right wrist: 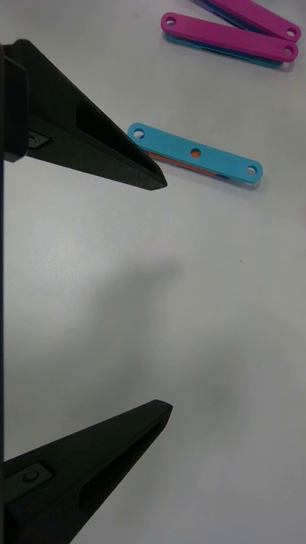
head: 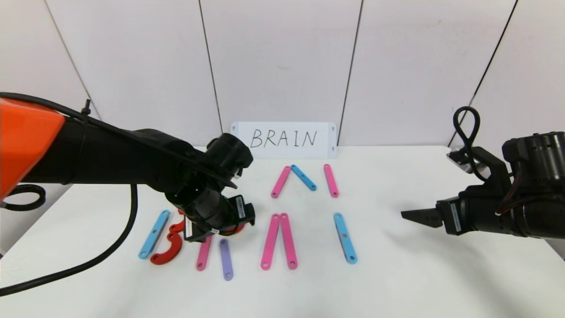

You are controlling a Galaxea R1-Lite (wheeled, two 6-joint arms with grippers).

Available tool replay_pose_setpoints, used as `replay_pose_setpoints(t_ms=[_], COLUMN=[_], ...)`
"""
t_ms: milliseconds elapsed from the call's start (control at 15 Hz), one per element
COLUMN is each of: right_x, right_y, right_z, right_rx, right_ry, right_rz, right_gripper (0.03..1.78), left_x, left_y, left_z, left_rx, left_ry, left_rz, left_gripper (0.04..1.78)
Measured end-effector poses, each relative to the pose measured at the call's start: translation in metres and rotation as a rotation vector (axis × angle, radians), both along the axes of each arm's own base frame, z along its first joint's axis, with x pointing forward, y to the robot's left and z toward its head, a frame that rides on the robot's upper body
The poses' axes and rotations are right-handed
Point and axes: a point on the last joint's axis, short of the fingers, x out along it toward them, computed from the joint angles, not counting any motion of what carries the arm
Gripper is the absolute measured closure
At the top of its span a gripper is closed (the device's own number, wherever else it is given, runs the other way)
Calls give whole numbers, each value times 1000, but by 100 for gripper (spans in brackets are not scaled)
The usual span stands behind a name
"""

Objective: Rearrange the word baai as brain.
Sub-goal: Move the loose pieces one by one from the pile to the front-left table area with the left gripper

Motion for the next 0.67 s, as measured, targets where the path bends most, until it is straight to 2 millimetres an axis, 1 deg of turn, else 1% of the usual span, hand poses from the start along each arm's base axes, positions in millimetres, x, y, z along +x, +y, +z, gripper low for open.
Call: replay_pose_setpoints(t_ms=[200, 400, 667], right_x=[0, 0, 0], right_y=[0, 0, 0], right_z=[0, 0, 0], right_rx=[-1, -1, -1], right_ry=[0, 1, 1], right_rz=[0, 0, 0], right_gripper=[8, 8, 8], left_x=[4, 11, 20], left_y=[19, 35, 43], left_z=[-7, -11, -21], left_rx=[28, -12, -47], left_ry=[24, 50, -2], left_rz=[-22, -62, -78], left_gripper=[8, 8, 8])
